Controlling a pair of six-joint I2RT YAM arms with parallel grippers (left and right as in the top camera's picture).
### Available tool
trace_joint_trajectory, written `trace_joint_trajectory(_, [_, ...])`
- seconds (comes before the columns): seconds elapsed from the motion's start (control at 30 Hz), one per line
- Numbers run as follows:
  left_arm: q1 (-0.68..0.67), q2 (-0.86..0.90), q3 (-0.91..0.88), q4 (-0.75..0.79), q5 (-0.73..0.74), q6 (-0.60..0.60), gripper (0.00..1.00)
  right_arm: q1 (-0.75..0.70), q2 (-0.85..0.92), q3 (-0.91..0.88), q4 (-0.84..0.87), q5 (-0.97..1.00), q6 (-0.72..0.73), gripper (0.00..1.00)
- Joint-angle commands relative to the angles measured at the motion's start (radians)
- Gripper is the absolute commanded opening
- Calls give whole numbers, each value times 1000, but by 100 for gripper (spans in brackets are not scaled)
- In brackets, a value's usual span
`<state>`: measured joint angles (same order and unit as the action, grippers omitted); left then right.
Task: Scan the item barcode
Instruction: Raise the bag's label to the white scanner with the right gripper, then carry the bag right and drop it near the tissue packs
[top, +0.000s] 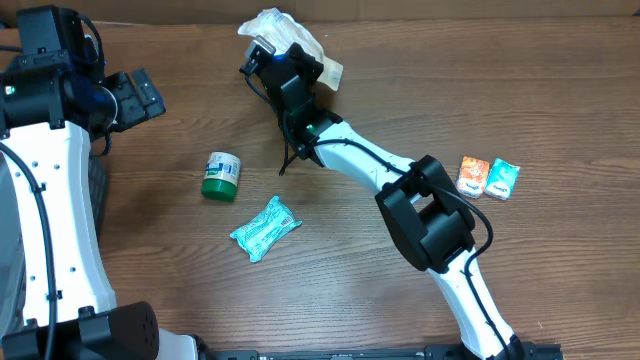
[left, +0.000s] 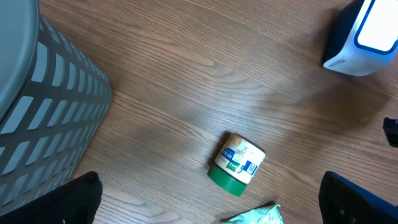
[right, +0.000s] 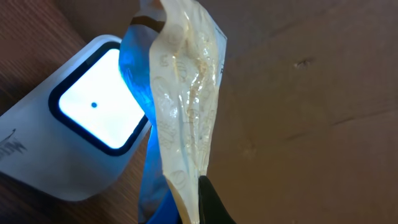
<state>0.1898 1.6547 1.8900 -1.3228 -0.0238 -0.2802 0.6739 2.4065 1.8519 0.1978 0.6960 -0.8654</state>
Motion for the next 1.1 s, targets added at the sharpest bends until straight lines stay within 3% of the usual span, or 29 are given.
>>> trace_joint_trajectory(0.0, [2, 6, -5, -1, -10, 11, 99, -2, -4, 16, 30, 21, -7, 4])
trace_joint_trajectory(0.33, [2, 6, -5, -1, -10, 11, 99, 14, -21, 16, 30, 21, 7, 4])
trace_joint_trajectory(0.6, [2, 6, -5, -1, -10, 11, 100, 39, -189, 16, -100, -4, 214, 4])
trace_joint_trajectory(0.73, [2, 6, -5, -1, -10, 11, 99, 44, -307, 16, -301, -87, 380, 4])
trace_joint_trajectory(1.07, [0, 6, -5, -1, -10, 11, 100, -31, -635, 16, -884, -502, 1028, 4])
